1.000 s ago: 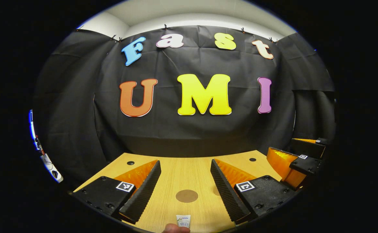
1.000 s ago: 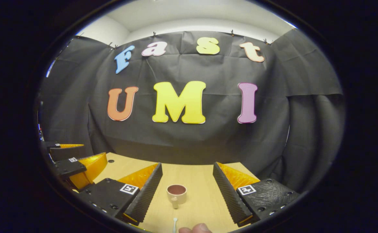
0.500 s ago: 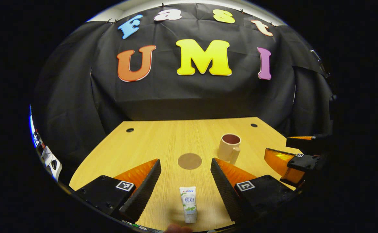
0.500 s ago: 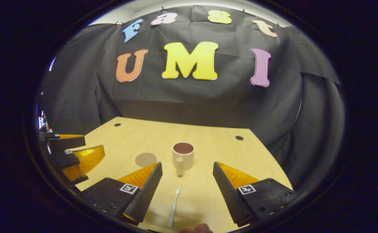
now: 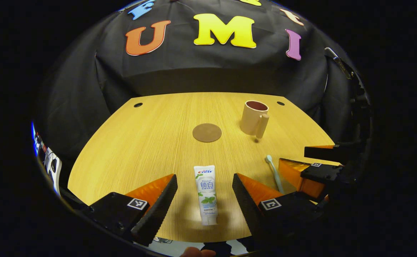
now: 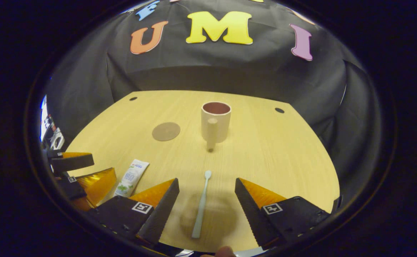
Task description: Put the toothbrush and toothpaste on the desktop into the cup, then pick up the cup and place it on the coaster on the desktop.
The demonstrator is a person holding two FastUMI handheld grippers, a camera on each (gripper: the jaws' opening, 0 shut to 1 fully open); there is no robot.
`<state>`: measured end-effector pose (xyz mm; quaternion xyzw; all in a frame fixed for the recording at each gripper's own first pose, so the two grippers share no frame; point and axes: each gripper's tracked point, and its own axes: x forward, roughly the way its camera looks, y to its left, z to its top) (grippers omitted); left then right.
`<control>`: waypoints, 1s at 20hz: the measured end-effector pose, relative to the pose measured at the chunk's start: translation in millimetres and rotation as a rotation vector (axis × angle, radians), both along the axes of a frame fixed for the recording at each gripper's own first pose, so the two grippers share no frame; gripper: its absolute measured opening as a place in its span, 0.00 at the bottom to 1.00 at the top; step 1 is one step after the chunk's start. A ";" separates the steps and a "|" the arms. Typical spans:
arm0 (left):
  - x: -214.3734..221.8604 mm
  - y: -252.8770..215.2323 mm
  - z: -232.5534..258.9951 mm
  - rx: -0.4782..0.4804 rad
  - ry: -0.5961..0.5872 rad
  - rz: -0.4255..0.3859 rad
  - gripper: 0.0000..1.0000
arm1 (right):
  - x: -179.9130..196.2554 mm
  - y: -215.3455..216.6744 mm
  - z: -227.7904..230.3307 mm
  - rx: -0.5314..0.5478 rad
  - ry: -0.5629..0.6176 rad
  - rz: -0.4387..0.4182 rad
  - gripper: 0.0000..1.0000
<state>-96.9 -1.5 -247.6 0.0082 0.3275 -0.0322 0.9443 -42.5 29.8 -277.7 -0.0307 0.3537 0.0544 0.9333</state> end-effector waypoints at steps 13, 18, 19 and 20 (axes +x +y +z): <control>-10.4 2.7 -34.4 0.013 0.106 -0.024 0.99 | 15.7 6.0 -64.5 0.004 0.177 -0.073 0.80; -13.6 1.9 -40.1 0.000 0.126 -0.030 0.99 | 21.1 1.9 -67.4 0.020 0.192 -0.115 0.39; -13.9 2.5 -41.7 -0.001 0.134 -0.028 0.99 | 19.8 2.3 -68.0 0.023 0.196 -0.113 0.19; -14.3 2.3 -42.8 -0.003 0.139 -0.026 0.99 | 20.7 3.5 -66.8 0.026 0.197 -0.113 0.11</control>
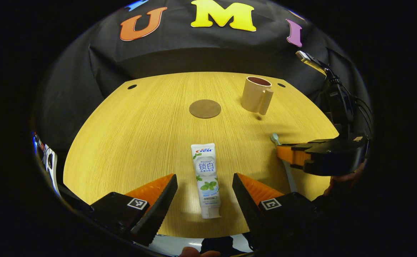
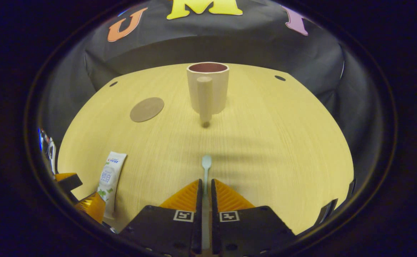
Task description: Put the toothbrush and toothpaste on the desktop into the cup, then pick up the cup and place it on the coaster on the desktop.
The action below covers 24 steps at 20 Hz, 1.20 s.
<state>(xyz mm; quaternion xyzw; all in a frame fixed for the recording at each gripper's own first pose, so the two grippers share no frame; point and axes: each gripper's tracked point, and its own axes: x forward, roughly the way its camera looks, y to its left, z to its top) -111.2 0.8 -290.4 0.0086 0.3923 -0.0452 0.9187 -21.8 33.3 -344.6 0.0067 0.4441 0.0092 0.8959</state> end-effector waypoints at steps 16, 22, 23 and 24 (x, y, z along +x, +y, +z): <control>9.0 0.0 -32.8 0.008 0.053 0.045 0.86 | 1.7 -9.6 40.0 -0.007 -0.079 0.022 0.01; 11.9 0.8 -39.1 -0.002 0.093 0.055 0.64 | 0.0 -14.0 51.3 -0.005 -0.096 0.023 0.01; 13.5 0.1 -38.1 -0.007 0.095 0.053 0.61 | -0.2 -13.5 53.7 -0.003 -0.103 0.024 0.01; 14.7 1.0 -40.0 -0.006 0.100 0.054 0.54 | -0.1 -14.4 57.2 -0.002 -0.112 0.028 0.01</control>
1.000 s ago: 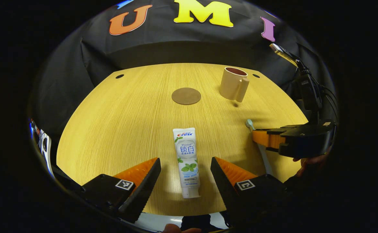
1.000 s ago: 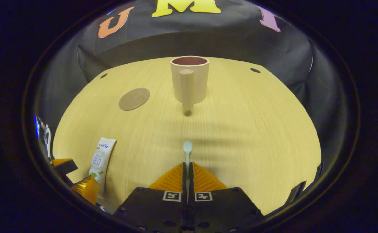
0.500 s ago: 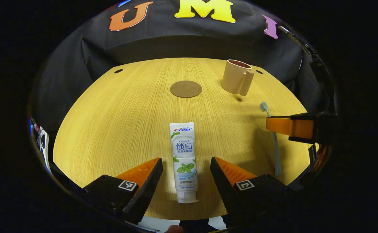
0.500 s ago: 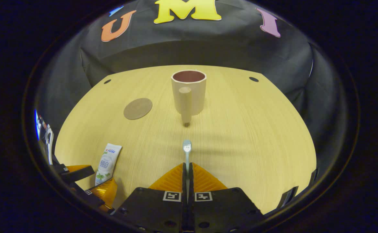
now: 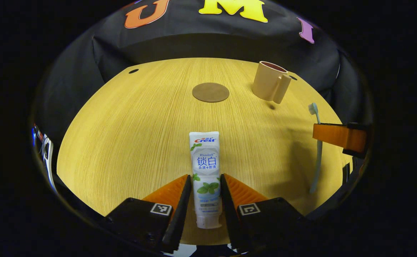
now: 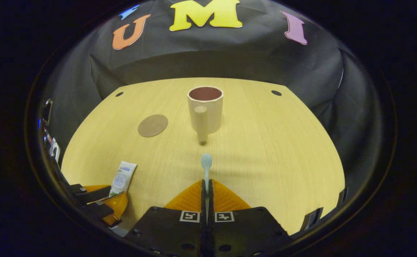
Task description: Put the toothbrush and toothpaste on the desktop into the cup, then pick up the cup and place it on the coaster on the desktop.
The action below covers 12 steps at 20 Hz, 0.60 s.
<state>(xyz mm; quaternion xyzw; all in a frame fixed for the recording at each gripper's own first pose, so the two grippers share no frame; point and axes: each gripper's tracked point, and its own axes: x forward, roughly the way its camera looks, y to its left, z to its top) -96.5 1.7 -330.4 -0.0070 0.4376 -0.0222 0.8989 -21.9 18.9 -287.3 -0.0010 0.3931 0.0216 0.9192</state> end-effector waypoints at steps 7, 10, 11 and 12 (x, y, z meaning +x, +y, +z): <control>0.1 -3.7 17.4 -0.041 -0.020 -0.019 0.39 | 1.1 -1.8 34.1 0.022 -0.070 0.021 0.04; 4.9 -7.2 38.5 -0.054 -0.087 -0.039 0.36 | 2.8 0.6 58.6 0.042 -0.108 0.027 0.00; 7.0 -7.6 47.0 -0.059 -0.112 -0.041 0.36 | 4.0 2.1 65.2 0.044 -0.121 0.032 0.01; 8.9 -8.3 54.4 -0.064 -0.137 -0.042 0.36 | 6.0 2.5 73.5 0.047 -0.135 0.036 0.00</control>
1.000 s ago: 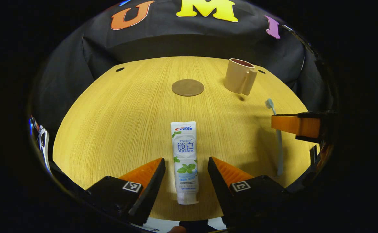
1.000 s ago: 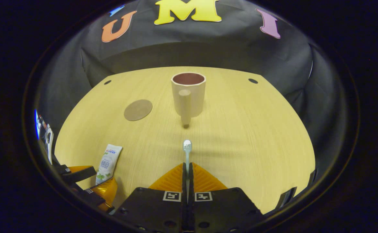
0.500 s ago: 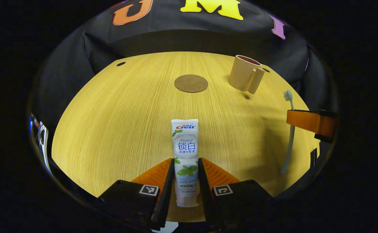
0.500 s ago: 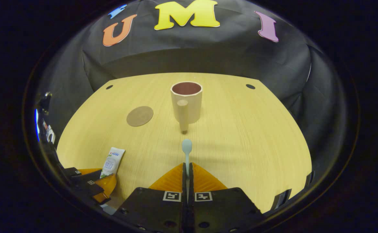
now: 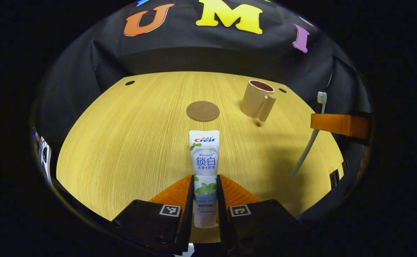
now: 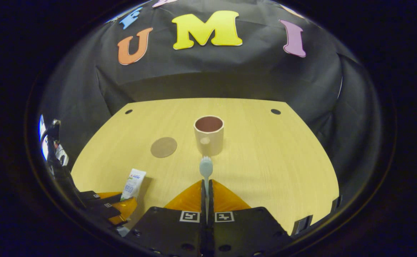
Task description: Put the toothbrush and toothpaste on the desktop into the cup, then pick up the cup and place it on the coaster on the desktop.
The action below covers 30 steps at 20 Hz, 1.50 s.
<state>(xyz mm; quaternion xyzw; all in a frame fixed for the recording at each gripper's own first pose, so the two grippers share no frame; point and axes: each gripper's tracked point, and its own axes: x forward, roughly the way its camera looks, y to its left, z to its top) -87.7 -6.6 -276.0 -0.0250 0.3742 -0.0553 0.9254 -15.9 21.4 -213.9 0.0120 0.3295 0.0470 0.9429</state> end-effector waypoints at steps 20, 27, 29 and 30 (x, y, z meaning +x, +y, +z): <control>71.6 25.1 134.5 0.036 -0.347 0.053 0.35 | 184.1 13.6 138.2 0.118 -0.324 0.007 0.01; 79.8 27.9 147.8 0.033 -0.359 0.095 0.35 | 224.1 13.9 66.6 0.092 -0.225 -0.001 0.00; 86.4 29.8 154.1 0.046 -0.378 0.095 0.35 | 227.2 17.5 48.7 0.092 -0.211 0.008 0.01; 88.8 31.4 157.7 0.054 -0.390 0.098 0.34 | 227.4 19.6 39.0 0.092 -0.199 0.013 0.01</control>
